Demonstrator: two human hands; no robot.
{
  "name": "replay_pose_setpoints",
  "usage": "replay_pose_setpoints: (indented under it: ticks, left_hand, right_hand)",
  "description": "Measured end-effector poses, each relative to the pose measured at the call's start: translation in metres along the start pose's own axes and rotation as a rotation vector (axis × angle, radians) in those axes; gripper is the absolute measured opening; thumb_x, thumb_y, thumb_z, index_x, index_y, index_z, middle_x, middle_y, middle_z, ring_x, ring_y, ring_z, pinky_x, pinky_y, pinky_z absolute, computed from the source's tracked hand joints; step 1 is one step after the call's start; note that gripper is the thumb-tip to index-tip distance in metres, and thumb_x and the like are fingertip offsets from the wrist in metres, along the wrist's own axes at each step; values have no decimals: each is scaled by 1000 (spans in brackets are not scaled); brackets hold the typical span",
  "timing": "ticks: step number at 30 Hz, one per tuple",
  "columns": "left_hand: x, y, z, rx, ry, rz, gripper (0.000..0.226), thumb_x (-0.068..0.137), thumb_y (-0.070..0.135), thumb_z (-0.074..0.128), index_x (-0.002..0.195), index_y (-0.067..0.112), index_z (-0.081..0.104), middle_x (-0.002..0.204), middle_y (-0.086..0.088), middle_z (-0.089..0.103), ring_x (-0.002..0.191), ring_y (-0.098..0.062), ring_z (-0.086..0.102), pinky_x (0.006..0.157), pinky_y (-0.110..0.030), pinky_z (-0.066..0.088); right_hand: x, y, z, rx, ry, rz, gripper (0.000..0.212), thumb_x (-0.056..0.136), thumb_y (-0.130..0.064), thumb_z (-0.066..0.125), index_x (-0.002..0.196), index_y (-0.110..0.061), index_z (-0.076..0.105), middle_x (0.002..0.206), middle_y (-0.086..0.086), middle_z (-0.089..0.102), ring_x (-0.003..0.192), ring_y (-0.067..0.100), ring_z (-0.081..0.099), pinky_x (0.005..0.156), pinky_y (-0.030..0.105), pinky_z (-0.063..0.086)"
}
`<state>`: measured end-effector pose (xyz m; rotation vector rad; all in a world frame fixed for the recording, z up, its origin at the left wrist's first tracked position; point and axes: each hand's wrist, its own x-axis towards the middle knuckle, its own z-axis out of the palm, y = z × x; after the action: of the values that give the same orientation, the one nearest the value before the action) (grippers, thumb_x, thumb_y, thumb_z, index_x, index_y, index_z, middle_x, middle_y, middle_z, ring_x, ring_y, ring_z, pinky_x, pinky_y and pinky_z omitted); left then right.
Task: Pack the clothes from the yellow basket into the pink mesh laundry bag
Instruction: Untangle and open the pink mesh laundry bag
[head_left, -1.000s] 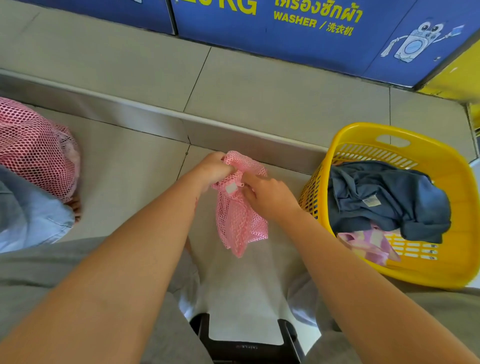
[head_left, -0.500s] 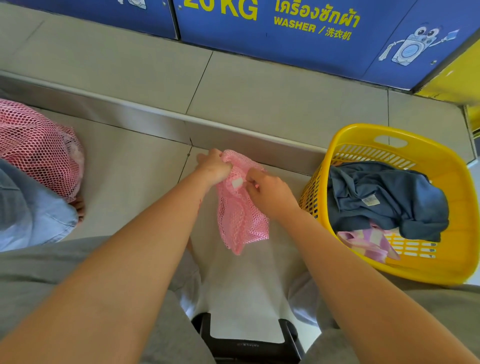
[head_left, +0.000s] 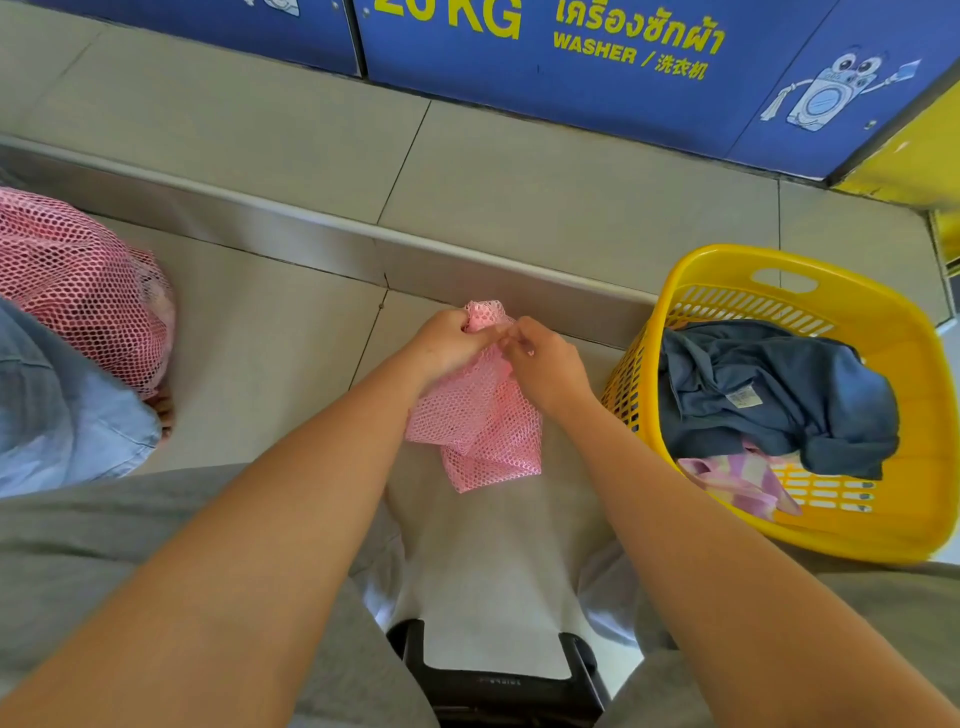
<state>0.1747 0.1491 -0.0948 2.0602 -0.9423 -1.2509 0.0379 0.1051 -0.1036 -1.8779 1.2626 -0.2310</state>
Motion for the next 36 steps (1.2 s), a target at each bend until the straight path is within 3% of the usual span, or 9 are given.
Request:
replay_pose_setpoints:
  ticks: [6, 8, 13, 17, 20, 23, 26, 31, 36]
  left_hand:
    - [0, -1, -13, 13, 73, 85, 27, 97, 31, 62, 71, 23, 56, 63, 10, 50, 58, -8, 46, 53, -27, 32]
    - [0, -2, -23, 53, 112, 109, 18, 97, 32, 61, 87, 18, 65, 72, 6, 58, 69, -15, 54, 60, -28, 40]
    - [3, -14, -57, 269, 356, 11, 41, 101, 36, 53, 133, 11, 59, 125, -16, 65, 114, -35, 61, 95, -42, 49]
    - [3, -32, -82, 449, 512, -122, 40, 103, 32, 49, 136, 10, 53, 131, -19, 61, 120, -41, 56, 96, -48, 47]
    - [-2, -40, -79, 545, 500, -177, 44, 100, 31, 54, 136, 6, 47, 137, -21, 52, 125, -42, 49, 98, -51, 42]
    - [-11, -37, -67, 600, 516, -9, 67, 89, 38, 70, 141, 9, 40, 144, -20, 41, 129, -40, 42, 104, -51, 35]
    - [-14, -25, -48, 649, 300, 299, 82, 82, 43, 76, 148, 11, 39, 147, -15, 43, 133, -35, 43, 109, -45, 35]
    - [-13, -5, -17, 730, 209, 472, 35, 94, 36, 64, 120, 13, 67, 113, -15, 70, 107, -36, 59, 88, -39, 43]
    - [-16, -7, -25, 732, 256, 463, 23, 100, 25, 50, 103, 13, 70, 101, -16, 71, 96, -38, 62, 78, -42, 48]
  right_hand:
    - [3, 0, -3, -154, -11, -44, 16, 97, -21, 42, 87, -16, 53, 88, 4, 61, 83, 30, 59, 68, 37, 48]
    - [6, 0, -5, -195, 19, -38, 17, 96, -19, 40, 86, -15, 53, 93, 8, 62, 84, 31, 58, 68, 36, 47]
    - [13, 6, -23, -199, 133, 110, 16, 92, -14, 39, 89, -13, 55, 98, 11, 63, 84, 32, 55, 67, 33, 43]
    - [15, 9, -33, -127, 224, 224, 12, 92, -15, 39, 87, -15, 51, 97, 13, 62, 82, 33, 55, 65, 31, 36]
    - [11, 1, -29, -172, 223, 113, 15, 94, -16, 39, 92, -12, 54, 100, 11, 61, 82, 32, 55, 65, 32, 37]
    - [5, -8, -22, -254, 186, -54, 18, 96, -17, 39, 96, -10, 55, 102, 12, 57, 87, 33, 56, 66, 37, 45]
    - [2, -15, -15, -320, 153, -165, 17, 96, -18, 41, 100, -10, 56, 103, 13, 56, 93, 35, 56, 72, 43, 50]
    - [-3, -22, -9, -378, 131, -264, 18, 96, -20, 43, 102, -11, 57, 103, 11, 57, 93, 35, 57, 71, 44, 50]
    - [-5, -18, -10, -436, 185, -257, 17, 96, -25, 40, 98, -17, 55, 98, 8, 58, 87, 34, 57, 67, 41, 48]
